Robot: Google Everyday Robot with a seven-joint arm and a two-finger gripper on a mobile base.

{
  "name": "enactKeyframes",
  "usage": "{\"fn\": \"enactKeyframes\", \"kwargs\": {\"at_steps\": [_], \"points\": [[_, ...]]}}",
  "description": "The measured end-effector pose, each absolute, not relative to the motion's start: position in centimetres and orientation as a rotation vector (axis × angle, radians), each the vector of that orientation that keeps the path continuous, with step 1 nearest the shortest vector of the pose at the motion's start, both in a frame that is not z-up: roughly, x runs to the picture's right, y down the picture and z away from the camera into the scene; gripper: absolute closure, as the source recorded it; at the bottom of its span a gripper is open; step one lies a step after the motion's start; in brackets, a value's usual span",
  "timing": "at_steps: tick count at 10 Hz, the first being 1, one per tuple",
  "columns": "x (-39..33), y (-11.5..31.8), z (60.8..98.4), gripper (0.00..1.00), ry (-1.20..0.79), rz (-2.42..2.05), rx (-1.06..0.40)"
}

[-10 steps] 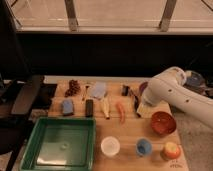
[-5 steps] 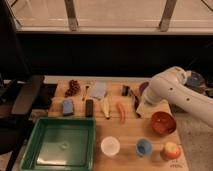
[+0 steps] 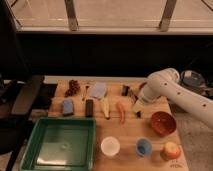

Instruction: Place brush in red bowl

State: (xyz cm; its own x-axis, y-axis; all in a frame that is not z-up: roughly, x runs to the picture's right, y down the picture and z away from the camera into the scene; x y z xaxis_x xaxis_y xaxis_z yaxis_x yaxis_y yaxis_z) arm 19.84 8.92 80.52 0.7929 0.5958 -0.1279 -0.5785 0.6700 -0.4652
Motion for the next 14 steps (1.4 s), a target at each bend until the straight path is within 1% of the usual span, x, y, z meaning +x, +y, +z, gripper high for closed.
{"fn": "enactKeyframes", "kwargs": {"at_steps": [3,6,12,14], "points": [[20.0,8.9,83.5,0.38,-0.074,0.707,-0.521],[19.2,8.8,85.6,0.38,-0.129,0.713,-0.536],[19.1,8.7,85.9,0.38,-0.139,0.717,-0.541],[19.4,8.8,86.8,0.38,-0.121,0.733,-0.539]]}}
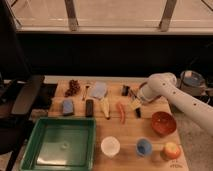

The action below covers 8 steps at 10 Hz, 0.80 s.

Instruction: Place brush in red bowl

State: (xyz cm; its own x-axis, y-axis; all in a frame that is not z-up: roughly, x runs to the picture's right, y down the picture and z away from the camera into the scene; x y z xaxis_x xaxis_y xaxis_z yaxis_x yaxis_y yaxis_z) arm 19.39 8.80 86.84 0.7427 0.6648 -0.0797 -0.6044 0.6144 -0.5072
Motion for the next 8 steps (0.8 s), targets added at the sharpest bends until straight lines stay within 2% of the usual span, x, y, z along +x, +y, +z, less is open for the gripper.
{"fn": "enactKeyframes", "kwargs": {"at_steps": [8], "points": [[21.9,9.3,91.3,0.38,-0.083,0.8,-0.541]]}}
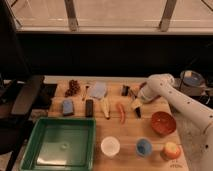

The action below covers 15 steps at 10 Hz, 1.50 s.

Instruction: Place brush in red bowl

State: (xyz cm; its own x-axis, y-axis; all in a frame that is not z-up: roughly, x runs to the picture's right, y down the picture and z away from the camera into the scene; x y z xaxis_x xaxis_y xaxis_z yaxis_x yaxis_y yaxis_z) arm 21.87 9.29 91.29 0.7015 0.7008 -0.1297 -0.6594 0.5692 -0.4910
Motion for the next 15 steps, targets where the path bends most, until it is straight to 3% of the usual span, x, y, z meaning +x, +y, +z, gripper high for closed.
{"fn": "enactKeyframes", "kwargs": {"at_steps": [3,6,9,10,15], "points": [[23.0,10.4,93.1,0.39,-0.103,0.866,-0.57],[23.0,11.2,93.6,0.64,-0.101,0.877,-0.588],[23.0,11.2,93.3,0.95,-0.098,0.874,-0.592],[23.1,11.2,93.3,1.0,-0.095,0.872,-0.59],[21.2,11.1,91.5,1.0,-0.095,0.837,-0.557]]}}
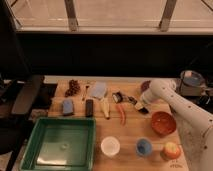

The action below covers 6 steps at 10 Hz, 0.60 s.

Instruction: Place brush in red bowl

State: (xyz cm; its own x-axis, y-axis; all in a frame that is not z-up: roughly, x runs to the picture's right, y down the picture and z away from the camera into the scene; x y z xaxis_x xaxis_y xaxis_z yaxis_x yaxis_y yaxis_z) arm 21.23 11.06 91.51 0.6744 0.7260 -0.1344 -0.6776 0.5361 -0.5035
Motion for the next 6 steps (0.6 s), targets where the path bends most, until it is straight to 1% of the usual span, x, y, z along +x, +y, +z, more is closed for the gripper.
{"fn": "enactKeyframes", "kwargs": {"at_steps": [3,6], "points": [[20.1,9.0,89.0,1.0,-0.12,0.833,-0.512],[19.9,7.3,87.4,1.0,-0.158,0.853,-0.496]]}}
